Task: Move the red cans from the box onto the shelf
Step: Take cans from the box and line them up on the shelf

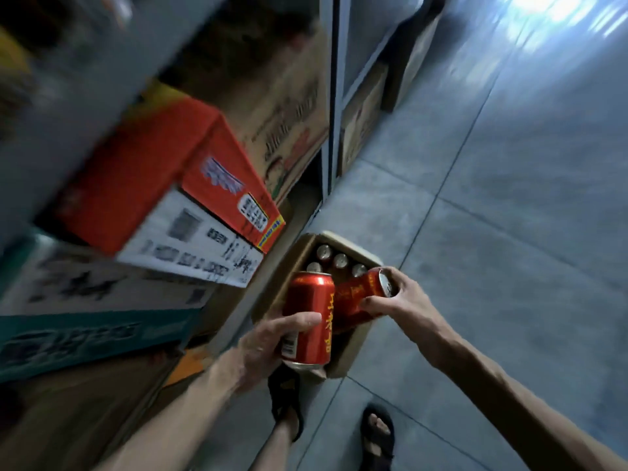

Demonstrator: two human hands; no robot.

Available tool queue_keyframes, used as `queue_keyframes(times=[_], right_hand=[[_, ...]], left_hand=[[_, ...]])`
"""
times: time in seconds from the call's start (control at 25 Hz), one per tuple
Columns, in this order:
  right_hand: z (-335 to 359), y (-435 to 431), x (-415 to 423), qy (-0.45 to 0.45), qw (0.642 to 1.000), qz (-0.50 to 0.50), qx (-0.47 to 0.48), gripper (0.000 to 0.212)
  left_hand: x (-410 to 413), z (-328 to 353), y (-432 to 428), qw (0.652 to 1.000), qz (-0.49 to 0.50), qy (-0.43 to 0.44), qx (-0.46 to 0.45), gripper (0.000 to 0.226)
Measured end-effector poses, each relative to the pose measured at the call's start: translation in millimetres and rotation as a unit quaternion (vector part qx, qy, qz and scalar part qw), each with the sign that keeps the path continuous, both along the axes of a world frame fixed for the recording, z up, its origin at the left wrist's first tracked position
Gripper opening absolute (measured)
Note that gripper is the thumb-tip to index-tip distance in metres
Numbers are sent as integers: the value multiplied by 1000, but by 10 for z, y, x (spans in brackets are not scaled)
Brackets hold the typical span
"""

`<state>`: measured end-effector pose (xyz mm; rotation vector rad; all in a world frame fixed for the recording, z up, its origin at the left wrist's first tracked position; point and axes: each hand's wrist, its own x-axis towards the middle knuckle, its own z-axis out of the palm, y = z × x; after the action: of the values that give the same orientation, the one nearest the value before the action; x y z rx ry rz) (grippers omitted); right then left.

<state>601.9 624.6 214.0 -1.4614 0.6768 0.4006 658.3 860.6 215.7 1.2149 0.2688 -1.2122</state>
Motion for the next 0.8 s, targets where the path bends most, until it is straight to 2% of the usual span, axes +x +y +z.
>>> queue_keyframes(times=[0.16, 0.24, 0.4, 0.52, 0.64, 0.8], right_hand=[[1592, -30, -53, -82, 996, 33, 17, 55], [2315, 100, -123, -126, 991, 50, 9, 58], [3399, 569, -343, -205, 976, 79, 6, 57], [3957, 922, -514, -272, 955, 113, -32, 65], [4285, 1279, -555, -324, 936, 132, -25, 69], [4566, 1891, -525, -291, 937, 185, 44, 80]], left_hand=[[-125, 1506, 76, 999, 32, -39, 8, 41], [-237, 2234, 149, 996, 54, -70, 23, 47], [-591, 3356, 476, 987, 82, -135, -10, 41], [-962, 3917, 835, 972, 164, -168, -22, 44], [-1259, 4285, 1205, 949, 244, -199, -22, 52], [-1639, 4611, 1804, 917, 322, -236, 14, 81]])
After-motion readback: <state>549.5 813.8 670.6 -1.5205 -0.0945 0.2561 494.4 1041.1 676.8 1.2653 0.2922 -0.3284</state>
